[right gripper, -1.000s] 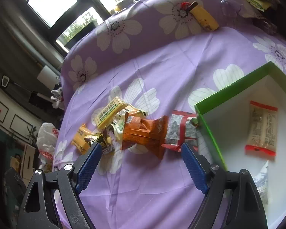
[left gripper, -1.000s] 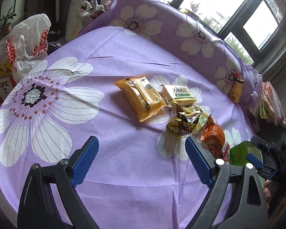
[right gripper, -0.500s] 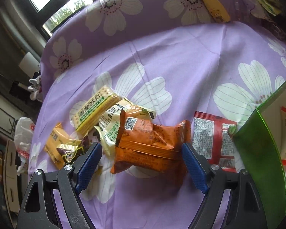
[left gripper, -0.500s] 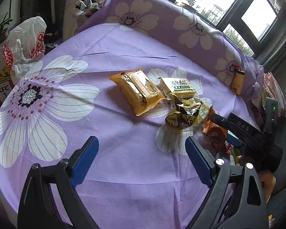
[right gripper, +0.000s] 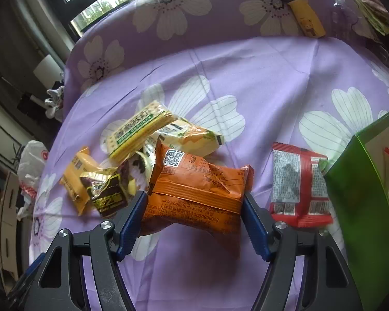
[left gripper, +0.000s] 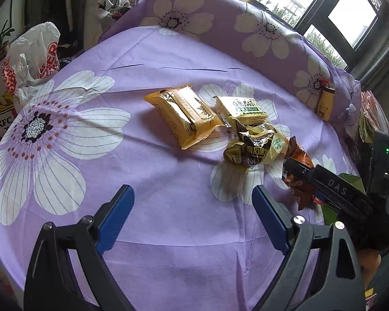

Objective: Organize snacks
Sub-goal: 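Move the right tool to the orange bag and close on it, then lift the orange bag with the right tool toward the green box, then carry the orange bag over the green box with the right tool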

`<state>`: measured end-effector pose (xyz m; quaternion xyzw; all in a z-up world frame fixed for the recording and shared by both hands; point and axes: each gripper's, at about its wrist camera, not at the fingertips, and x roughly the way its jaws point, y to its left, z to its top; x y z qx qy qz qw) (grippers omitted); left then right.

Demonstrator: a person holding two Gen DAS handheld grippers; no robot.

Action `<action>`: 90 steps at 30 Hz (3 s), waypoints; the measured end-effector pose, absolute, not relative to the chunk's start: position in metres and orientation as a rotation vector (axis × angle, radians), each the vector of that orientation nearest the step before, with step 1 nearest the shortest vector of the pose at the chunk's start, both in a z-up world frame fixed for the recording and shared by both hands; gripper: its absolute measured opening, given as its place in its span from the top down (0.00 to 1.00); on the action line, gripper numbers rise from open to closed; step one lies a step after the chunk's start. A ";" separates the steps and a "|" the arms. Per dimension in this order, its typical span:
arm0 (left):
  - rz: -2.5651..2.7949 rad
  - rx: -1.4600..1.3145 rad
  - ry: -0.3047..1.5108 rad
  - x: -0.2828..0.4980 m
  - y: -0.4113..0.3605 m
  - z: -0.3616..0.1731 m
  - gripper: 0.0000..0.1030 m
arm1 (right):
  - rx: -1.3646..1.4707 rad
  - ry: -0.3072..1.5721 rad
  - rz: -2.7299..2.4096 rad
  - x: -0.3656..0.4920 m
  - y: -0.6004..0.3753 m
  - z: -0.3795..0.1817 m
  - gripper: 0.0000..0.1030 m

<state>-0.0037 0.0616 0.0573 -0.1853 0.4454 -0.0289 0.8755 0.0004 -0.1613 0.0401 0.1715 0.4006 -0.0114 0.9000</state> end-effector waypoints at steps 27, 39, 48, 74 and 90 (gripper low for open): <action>-0.130 -0.430 1.006 0.001 0.052 0.045 0.11 | 0.474 0.907 0.185 -0.046 -0.163 0.045 0.18; -0.307 -0.461 1.096 0.002 0.013 0.031 0.17 | 0.791 1.043 0.257 -0.029 -0.182 0.000 0.18; -0.326 -0.455 1.108 0.005 0.006 0.026 0.20 | 0.805 1.046 0.330 -0.022 -0.172 -0.008 0.19; -0.431 -0.421 0.992 -0.006 -0.012 0.047 0.40 | 0.681 0.948 0.351 -0.037 -0.163 0.023 0.32; -0.497 -0.421 0.863 -0.015 -0.014 0.067 0.41 | 0.620 0.845 0.332 -0.058 -0.161 0.052 0.32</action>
